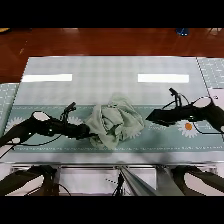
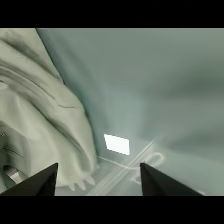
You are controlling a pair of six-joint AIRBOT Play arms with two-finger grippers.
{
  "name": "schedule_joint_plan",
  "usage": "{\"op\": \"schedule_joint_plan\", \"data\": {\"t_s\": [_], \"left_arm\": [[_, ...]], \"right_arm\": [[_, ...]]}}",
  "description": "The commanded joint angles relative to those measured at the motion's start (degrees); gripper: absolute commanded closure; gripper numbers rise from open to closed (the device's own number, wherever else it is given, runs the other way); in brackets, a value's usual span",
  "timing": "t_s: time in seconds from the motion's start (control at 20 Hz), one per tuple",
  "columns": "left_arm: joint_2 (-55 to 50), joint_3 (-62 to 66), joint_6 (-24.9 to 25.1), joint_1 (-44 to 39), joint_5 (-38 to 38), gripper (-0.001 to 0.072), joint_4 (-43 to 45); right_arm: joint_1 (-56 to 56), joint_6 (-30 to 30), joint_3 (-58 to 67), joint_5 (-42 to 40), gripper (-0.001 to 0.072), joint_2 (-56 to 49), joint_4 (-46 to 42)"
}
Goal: Fold the shirts.
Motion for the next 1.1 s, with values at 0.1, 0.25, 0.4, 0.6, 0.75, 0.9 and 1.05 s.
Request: {"op": "schedule_joint_plan", "data": {"t_s": [0.1, 0.25, 0.4, 0.6, 0.75, 0.9, 1.05], "left_arm": [[0.20, 0.81, 0.09, 0.00, -0.26, 0.0685, -0.11], [0.20, 4.70, 0.57, 0.07, -1.07, 0.0685, -0.09], [1.36, 12.50, 0.70, 0.70, -6.16, 0.0686, 0.07], [8.22, 24.74, -0.28, 5.44, -12.59, 0.0686, 0.15], [15.54, 34.91, -3.06, 12.31, -13.79, 0.0686, 0.15], [21.73, 45.72, -6.19, 18.51, -13.70, 0.0686, 0.15], [25.31, 54.99, -9.03, 22.12, -13.55, 0.0687, 4.22]], "right_arm": [[10.29, 1.97, -1.20, -8.44, 0.0321, -6.78, 9.94], [13.07, 1.64, -0.83, -11.15, 0.0622, -7.76, 13.75], [9.60, -1.25, 2.67, -4.96, 0.0674, -5.62, 13.42], [-0.37, -3.39, 11.45, 4.61, 0.0674, 5.09, 13.38], [-9.05, -2.51, 20.37, 5.14, 0.0675, 15.91, 13.38], [-15.10, 0.04, 30.16, 5.66, 0.0675, 23.58, 13.16], [-16.35, 4.07, 38.05, 5.92, 0.0675, 28.00, 5.03]]}}
